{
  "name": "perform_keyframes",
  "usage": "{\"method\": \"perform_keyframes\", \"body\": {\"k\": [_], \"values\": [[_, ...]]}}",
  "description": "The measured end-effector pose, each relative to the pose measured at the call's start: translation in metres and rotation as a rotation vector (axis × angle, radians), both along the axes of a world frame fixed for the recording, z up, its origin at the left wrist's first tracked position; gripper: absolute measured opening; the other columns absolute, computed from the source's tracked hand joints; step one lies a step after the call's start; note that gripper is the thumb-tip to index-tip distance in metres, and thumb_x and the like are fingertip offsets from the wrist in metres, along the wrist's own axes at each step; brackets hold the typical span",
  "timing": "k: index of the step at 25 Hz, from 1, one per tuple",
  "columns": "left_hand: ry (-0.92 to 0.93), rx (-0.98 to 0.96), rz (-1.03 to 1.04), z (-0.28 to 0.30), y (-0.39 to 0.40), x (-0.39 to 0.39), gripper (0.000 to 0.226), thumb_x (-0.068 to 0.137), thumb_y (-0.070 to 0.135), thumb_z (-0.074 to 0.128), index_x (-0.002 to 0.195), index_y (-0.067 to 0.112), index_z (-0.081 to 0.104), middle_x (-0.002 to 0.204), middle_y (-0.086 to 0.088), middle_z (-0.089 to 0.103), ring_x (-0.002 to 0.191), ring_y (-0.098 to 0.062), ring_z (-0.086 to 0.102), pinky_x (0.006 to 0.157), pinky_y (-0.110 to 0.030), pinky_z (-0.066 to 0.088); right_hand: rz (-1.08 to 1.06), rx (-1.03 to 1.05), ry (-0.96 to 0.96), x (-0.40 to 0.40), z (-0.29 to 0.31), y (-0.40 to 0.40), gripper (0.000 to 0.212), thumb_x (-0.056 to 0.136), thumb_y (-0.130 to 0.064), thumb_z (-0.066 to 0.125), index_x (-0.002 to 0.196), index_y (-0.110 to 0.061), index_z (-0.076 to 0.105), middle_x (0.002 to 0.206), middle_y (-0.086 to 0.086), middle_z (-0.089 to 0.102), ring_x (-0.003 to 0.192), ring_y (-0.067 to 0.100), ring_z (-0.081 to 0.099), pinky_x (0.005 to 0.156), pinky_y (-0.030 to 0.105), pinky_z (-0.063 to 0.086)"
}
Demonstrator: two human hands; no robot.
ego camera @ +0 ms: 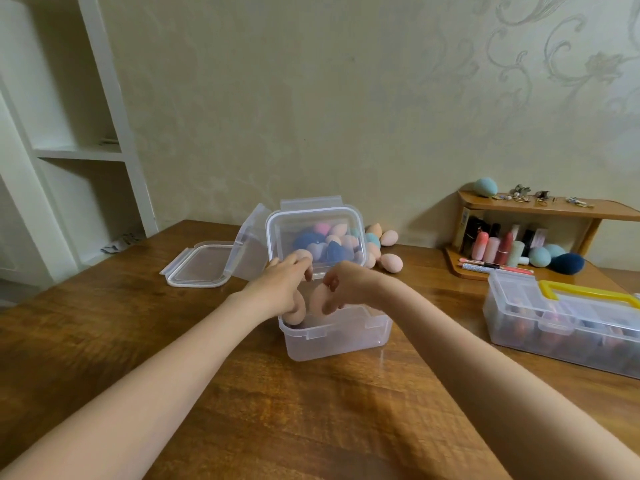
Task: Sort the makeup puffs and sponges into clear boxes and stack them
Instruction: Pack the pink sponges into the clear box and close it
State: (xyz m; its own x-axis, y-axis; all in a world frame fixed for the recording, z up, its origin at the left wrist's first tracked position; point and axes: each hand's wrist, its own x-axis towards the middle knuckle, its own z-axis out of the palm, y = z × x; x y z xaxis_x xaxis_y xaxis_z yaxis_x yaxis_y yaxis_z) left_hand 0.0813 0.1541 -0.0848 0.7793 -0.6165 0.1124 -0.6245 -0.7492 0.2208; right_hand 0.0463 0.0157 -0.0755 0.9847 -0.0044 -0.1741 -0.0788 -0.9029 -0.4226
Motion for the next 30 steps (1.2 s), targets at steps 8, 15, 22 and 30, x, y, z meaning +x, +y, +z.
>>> {"method": "perform_keyframes", "body": {"k": [8, 15, 22, 30], "values": [[-0.015, 0.091, 0.032, 0.001, 0.004, 0.003, 0.056, 0.081, 0.000, 0.061, 0.127, 0.023, 0.040, 0.122, -0.006, 0.042, 0.116, -0.024, 0.040, 0.084, -0.031, 0.044, -0.066, -0.066, -0.123, 0.014, -0.019, 0.025, 0.017, 0.080, -0.009, 0.066, 0.071, -0.012, 0.051, 0.084, 0.007, 0.062, 0.079, 0.017, 0.054, 0.065, 0.022, 0.044], [-0.059, 0.160, 0.016, 0.002, 0.006, 0.006, 0.045, 0.091, 0.019, 0.049, 0.135, 0.029, 0.040, 0.117, -0.007, 0.039, 0.119, -0.027, 0.036, 0.095, -0.038, 0.041, 0.018, -0.021, -0.068, 0.015, -0.019, 0.022, 0.016, 0.082, -0.018, 0.066, 0.074, -0.015, 0.052, 0.088, 0.003, 0.060, 0.085, 0.018, 0.057, 0.074, 0.024, 0.045], [-0.214, 0.098, 0.087, -0.008, -0.002, 0.008, 0.028, 0.092, 0.023, 0.051, 0.120, 0.023, 0.048, 0.120, -0.008, 0.043, 0.112, -0.025, 0.041, 0.085, -0.029, 0.038, -0.434, 0.206, -0.329, 0.034, 0.025, -0.075, 0.021, 0.089, -0.009, 0.051, 0.102, 0.000, 0.064, 0.101, 0.015, 0.068, 0.089, 0.030, 0.065, 0.072, 0.029, 0.052], [-0.189, 0.107, 0.034, -0.011, -0.004, 0.010, 0.043, 0.091, 0.011, 0.049, 0.127, 0.033, 0.039, 0.128, -0.004, 0.035, 0.120, -0.024, 0.032, 0.094, -0.038, 0.030, -0.562, -0.139, -0.203, 0.058, -0.053, -0.122, 0.018, 0.090, -0.019, 0.053, 0.101, -0.008, 0.063, 0.107, 0.009, 0.058, 0.098, 0.027, 0.055, 0.083, 0.033, 0.050]]}}
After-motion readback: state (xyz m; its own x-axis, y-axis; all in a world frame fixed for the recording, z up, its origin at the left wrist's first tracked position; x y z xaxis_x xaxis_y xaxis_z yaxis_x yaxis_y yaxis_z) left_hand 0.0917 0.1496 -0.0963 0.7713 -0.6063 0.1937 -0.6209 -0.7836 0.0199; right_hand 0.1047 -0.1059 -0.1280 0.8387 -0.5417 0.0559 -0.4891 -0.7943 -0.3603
